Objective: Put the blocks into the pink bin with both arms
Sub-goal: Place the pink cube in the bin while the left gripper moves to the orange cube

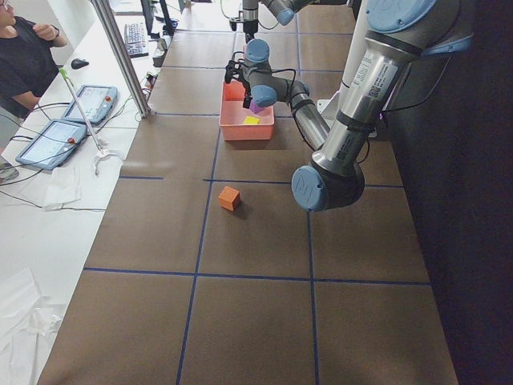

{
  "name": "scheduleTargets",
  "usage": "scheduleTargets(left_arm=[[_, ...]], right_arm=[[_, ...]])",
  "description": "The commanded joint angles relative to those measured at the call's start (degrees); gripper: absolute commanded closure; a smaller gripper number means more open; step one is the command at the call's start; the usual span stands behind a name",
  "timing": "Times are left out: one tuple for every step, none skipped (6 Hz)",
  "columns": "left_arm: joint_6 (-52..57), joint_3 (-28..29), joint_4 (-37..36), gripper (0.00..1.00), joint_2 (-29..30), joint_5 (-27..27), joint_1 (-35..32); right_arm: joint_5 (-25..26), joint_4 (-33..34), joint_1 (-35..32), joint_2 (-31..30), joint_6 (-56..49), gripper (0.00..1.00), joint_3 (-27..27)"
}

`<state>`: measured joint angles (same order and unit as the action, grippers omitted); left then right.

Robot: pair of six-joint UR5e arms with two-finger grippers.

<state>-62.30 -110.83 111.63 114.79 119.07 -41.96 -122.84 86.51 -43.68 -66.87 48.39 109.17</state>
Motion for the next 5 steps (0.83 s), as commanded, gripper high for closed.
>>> scheduleTargets(left_arm=[[9.8,-1.4,0.1,0.0,-6.4,0.5,-4.0],[10.2,-1.3,0.1,0.0,-6.9,0.5,-4.8],[13.0,-1.7,0.1,0.0,-9.4,0.5,-5.7],[17.3,-2.5,0.1,0.0,-12.5,0.5,-6.4],[23.3,-2.4,0.1,0.0,-14.8,0.8,-7.5]], right_arm=[[6.8,0.6,8.7,9.4,14.0,0.97,-2.7],[9.3,0.4,10.3,13.2,15.8,0.92,-7.1],[9.6,-0.2,10.3,15.7,15.6,0.77,-10.9],[12.9,-3.7,10.3,16.0,15.7,0.74,-14.5],[13.3,-5.2,10.0,15.7,15.8,0.54,-15.6]])
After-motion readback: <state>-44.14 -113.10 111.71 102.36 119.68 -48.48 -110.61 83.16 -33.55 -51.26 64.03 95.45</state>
